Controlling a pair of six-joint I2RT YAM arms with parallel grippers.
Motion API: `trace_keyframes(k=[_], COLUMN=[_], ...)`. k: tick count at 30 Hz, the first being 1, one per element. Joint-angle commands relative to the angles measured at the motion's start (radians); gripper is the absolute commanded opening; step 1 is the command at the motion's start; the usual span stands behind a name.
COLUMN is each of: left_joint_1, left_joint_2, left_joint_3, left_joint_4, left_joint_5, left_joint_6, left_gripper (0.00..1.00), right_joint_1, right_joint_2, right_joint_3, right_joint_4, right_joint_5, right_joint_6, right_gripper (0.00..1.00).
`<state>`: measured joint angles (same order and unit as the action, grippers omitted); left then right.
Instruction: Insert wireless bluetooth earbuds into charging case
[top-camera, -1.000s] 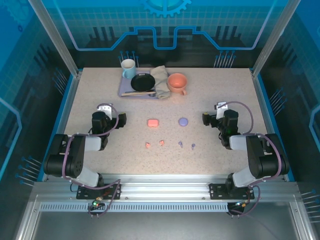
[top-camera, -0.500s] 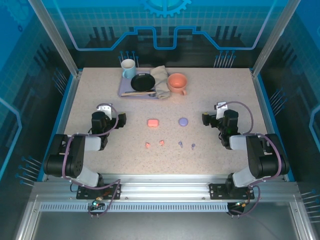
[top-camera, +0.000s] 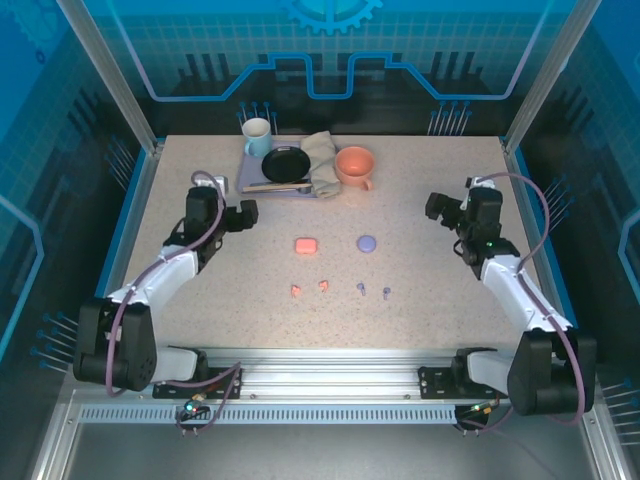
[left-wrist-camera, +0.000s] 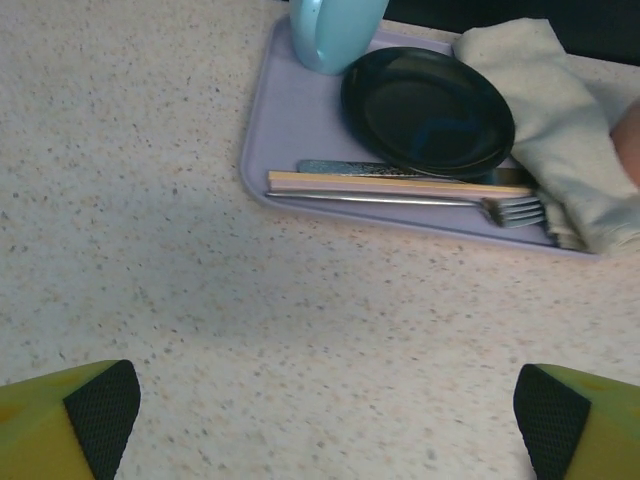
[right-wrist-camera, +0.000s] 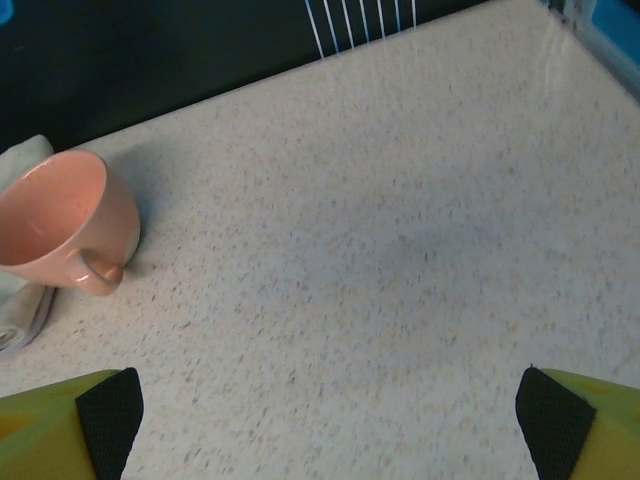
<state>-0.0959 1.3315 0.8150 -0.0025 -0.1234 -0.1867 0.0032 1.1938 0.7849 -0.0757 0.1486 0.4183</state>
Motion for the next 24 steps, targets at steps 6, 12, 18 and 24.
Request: trace_keyframes(k=[6, 12, 18, 24], left_joint_1=[-0.073, -0.157, -0.163, -0.173], left_joint_2=[0.024, 0.07, 0.075, 0.094], left_joint_3=[0.217, 0.296, 0.285, 0.295], left_joint_4=[-0.458, -0.53, -0.499, -0.473], left_joint_5=[0.096, 0.164, 0.225, 0.221], left_joint_6=[-0.319, -0.486, -0.67, -0.722], left_gripper=[0.99, 0.99, 0.99, 0.99], right_joint_1=[0.1, 0.31, 0.435, 0.484], right_joint_2=[0.12, 0.33, 0.559, 0.706], right_joint_3=[0.275, 0.462, 0.663, 0.788], right_joint_4=[-0.533, -0.671, -0.836, -0.917], right_joint_5=[-0.257, -0.196, -0.067, 0.002], right_joint_6=[0.248, 0.419, 0.535, 0.573], right_gripper=[0.91, 0.88, 0.87, 0.87])
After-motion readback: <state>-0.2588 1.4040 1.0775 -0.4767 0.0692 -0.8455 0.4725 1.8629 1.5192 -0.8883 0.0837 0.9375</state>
